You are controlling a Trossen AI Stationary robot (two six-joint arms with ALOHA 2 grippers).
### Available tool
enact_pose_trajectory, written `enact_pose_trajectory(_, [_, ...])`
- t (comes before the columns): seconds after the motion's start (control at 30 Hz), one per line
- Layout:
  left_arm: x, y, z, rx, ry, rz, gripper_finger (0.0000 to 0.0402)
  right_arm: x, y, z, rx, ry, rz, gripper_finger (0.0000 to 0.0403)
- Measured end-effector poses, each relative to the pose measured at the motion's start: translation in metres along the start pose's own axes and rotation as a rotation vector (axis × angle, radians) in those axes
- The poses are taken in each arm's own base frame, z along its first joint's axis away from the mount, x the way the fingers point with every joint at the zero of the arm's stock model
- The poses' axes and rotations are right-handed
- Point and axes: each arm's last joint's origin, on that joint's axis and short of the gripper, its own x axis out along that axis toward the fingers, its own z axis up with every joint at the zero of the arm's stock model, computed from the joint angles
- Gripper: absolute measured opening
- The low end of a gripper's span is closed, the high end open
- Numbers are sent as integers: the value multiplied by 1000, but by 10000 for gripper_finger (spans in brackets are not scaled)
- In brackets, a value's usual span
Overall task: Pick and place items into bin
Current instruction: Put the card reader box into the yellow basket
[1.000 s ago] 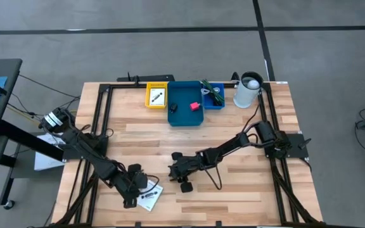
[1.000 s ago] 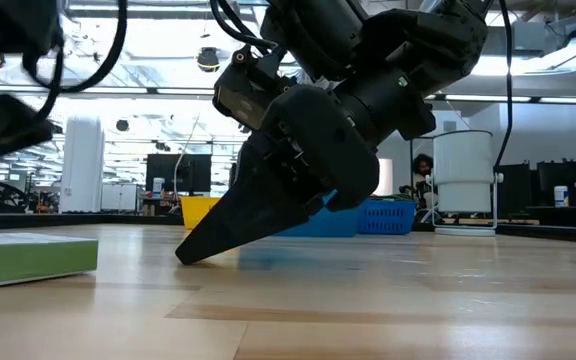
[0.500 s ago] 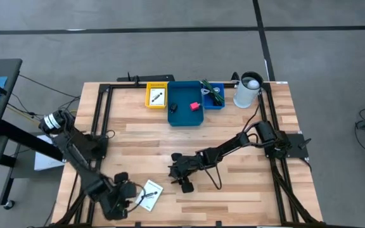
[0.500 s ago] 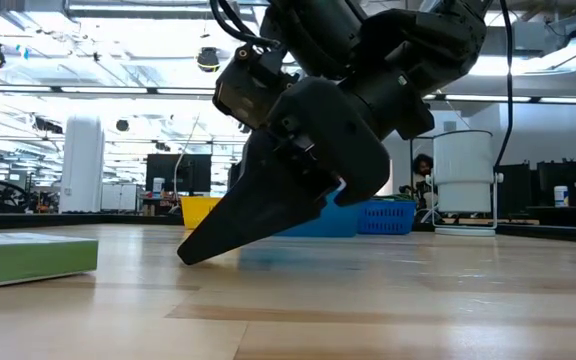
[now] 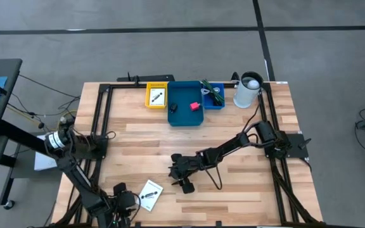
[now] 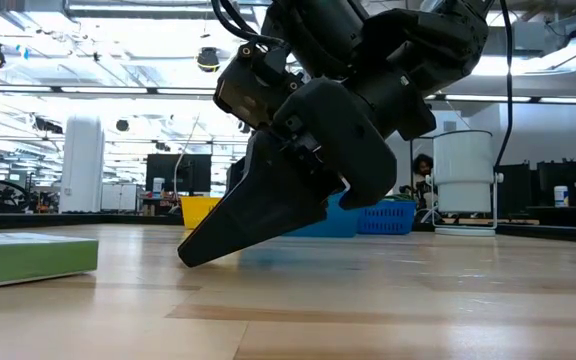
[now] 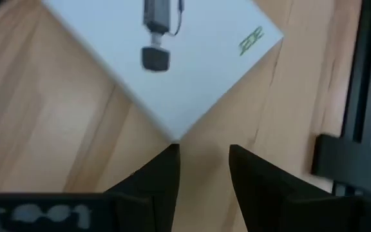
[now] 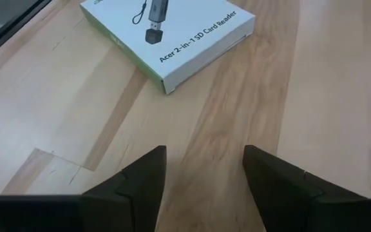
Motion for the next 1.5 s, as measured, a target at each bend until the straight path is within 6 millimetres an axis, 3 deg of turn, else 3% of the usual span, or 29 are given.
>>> enact_pose_trajectory(0.4, [-1, 1, -11, -67, -79, 19, 130, 0, -3, 4, -58, -14, -26, 203])
enact_pose_trajectory(1.5, [-5, 7, -22, -72, -24, 67, 130, 1, -2, 10, -65, -27, -30, 199])
